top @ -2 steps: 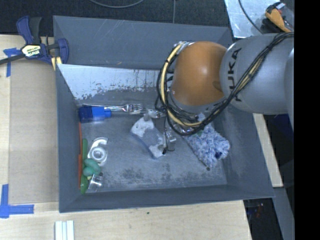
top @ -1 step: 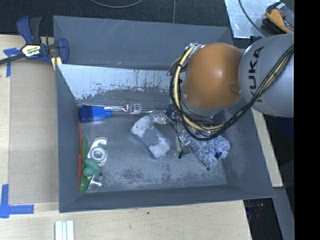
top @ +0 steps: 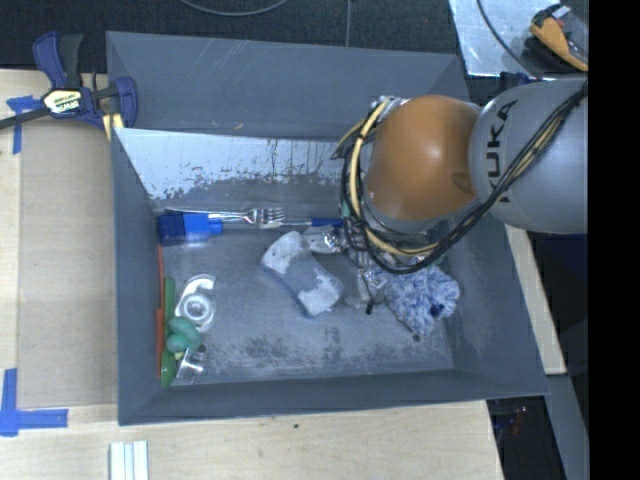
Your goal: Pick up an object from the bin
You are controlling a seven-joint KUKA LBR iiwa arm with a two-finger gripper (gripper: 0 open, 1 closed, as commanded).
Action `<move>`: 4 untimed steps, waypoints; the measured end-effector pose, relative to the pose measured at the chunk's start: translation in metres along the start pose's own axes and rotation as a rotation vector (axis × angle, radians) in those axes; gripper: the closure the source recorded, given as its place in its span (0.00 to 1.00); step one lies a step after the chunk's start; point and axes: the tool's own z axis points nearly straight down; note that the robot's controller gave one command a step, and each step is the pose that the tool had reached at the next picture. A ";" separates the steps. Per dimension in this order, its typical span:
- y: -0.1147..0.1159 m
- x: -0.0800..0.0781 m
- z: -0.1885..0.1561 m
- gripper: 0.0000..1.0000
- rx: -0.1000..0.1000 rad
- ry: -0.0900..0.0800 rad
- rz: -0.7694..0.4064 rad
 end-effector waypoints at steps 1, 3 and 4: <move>-0.002 -0.007 0.035 0.00 0.014 -0.019 -0.415; 0.007 -0.014 0.030 1.00 0.013 -0.019 -0.276; 0.007 -0.014 0.020 1.00 0.014 -0.023 -0.276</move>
Offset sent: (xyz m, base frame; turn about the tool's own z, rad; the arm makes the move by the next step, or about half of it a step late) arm -0.0003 0.0124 -0.0374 -0.2775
